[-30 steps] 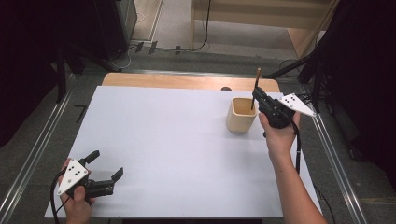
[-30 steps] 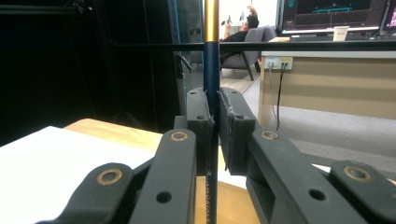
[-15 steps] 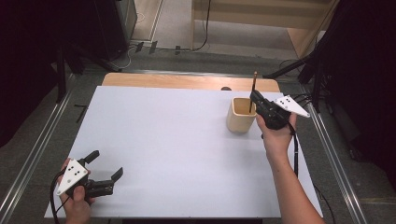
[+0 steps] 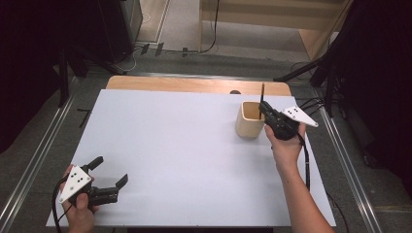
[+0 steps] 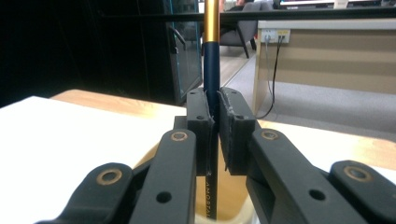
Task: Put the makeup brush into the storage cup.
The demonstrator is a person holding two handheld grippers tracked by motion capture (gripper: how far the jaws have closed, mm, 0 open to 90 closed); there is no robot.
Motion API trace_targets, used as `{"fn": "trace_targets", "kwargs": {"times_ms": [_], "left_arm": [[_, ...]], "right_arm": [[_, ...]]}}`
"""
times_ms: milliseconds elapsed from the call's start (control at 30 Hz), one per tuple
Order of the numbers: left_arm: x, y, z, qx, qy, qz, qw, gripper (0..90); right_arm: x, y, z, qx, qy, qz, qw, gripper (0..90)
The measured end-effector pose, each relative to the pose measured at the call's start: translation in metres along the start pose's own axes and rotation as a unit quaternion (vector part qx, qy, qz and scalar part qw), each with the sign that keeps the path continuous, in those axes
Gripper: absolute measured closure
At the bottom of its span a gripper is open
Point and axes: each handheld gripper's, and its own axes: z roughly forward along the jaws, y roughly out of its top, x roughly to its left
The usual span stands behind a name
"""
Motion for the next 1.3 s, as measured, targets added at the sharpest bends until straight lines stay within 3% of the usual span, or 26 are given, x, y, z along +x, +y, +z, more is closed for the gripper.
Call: {"fn": "trace_targets", "kwargs": {"times_ms": [267, 367, 400, 433, 567, 700, 800, 833, 867, 1100, 1300], "left_arm": [[0.0, 0.0, 0.0, 0.001, 0.0, 0.0, 1.0, 0.0], [0.0, 0.0, 0.0, 0.001, 0.0, 0.001, 1.0, 0.0], [0.0, 0.0, 0.0, 0.001, 0.0, 0.001, 1.0, 0.0], [0.0, 0.0, 0.0, 0.001, 0.0, 0.001, 1.0, 0.0], [0.0, 0.0, 0.0, 0.0, 0.0, 0.0, 1.0, 0.0], [0.0, 0.0, 0.0, -0.001, 0.001, 0.0, 1.0, 0.0], [0.0, 0.0, 0.0, -0.001, 0.001, -0.001, 1.0, 0.0], [0.0, 0.0, 0.0, -0.001, 0.001, -0.002, 1.0, 0.0], [0.0, 0.0, 0.0, -0.001, 0.0, -0.002, 1.0, 0.0], [0.0, 0.0, 0.0, -0.001, 0.0, -0.001, 1.0, 0.0], [0.0, 0.0, -0.001, -0.001, 0.0, 0.0, 1.0, 0.0]], "right_arm": [[0.0, -0.011, 0.0, 0.016, -0.016, -0.019, 0.9996, 83.3], [0.002, -0.01, -0.003, 0.016, -0.013, -0.025, 0.9995, 64.9], [0.002, -0.01, -0.003, 0.016, -0.013, -0.025, 0.9995, 64.9], [0.004, -0.008, -0.007, 0.015, -0.012, -0.032, 0.9993, 57.1], [0.005, -0.005, -0.014, 0.018, -0.011, -0.036, 0.9991, 47.4], [0.007, -0.003, -0.022, 0.035, -0.012, -0.024, 0.999, 38.7], [0.007, -0.004, -0.028, 0.044, 0.002, -0.017, 0.9989, 21.7], [0.007, -0.004, -0.028, 0.044, 0.002, -0.017, 0.9989, 21.7], [0.006, -0.007, -0.031, 0.05, 0.013, -0.018, 0.9985, 12.9], [0.006, -0.018, -0.043, 0.051, 0.032, -0.031, 0.9977, 1.4], [0.005, -0.03, -0.052, 0.056, 0.033, -0.026, 0.9975, 0.0]]}}
